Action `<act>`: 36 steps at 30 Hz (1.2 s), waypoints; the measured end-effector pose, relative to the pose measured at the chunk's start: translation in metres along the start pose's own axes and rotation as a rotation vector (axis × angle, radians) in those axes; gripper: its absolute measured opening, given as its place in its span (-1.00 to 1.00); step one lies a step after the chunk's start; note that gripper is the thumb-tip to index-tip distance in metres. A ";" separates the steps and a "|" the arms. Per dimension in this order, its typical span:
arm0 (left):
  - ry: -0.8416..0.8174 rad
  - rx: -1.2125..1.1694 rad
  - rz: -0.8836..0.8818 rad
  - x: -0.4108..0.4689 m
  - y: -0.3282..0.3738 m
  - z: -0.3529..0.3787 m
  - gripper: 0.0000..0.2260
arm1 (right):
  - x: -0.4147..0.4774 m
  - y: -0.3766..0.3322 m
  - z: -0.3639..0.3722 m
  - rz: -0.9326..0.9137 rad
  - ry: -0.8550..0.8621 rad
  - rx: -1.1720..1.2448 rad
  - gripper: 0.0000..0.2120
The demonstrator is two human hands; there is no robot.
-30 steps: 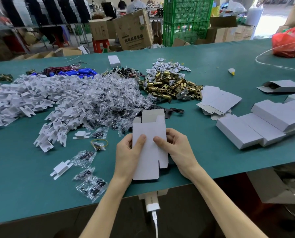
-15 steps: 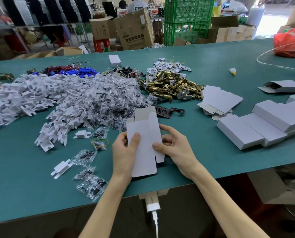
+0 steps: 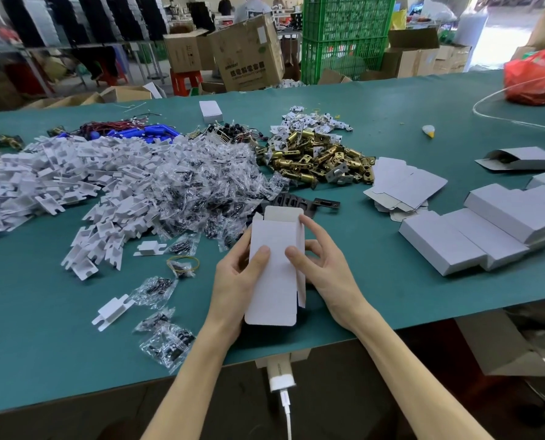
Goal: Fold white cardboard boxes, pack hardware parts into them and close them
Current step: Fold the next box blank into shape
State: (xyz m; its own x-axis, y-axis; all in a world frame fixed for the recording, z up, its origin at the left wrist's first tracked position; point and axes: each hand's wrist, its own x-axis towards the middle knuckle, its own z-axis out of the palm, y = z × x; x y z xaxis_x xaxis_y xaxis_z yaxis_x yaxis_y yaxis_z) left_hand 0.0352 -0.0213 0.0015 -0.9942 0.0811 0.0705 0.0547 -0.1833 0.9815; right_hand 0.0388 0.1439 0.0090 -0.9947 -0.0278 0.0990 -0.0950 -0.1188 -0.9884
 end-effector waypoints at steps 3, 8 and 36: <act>0.009 -0.044 -0.023 0.000 0.001 0.000 -0.71 | 0.000 0.001 0.000 0.014 -0.001 -0.003 -0.38; 0.029 -0.057 -0.022 0.002 0.000 -0.002 -0.67 | 0.001 0.004 0.000 0.016 -0.040 -0.004 -0.46; 0.141 0.083 -0.039 -0.003 -0.001 0.002 -0.71 | 0.002 0.008 -0.004 0.029 -0.007 -0.054 -0.77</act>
State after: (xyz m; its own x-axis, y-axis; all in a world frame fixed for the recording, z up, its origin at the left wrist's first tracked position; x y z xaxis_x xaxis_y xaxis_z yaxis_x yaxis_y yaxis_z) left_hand 0.0382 -0.0196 0.0001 -0.9985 -0.0525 0.0122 0.0175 -0.1008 0.9948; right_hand 0.0357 0.1466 0.0005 -0.9968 -0.0372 0.0710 -0.0685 -0.0645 -0.9956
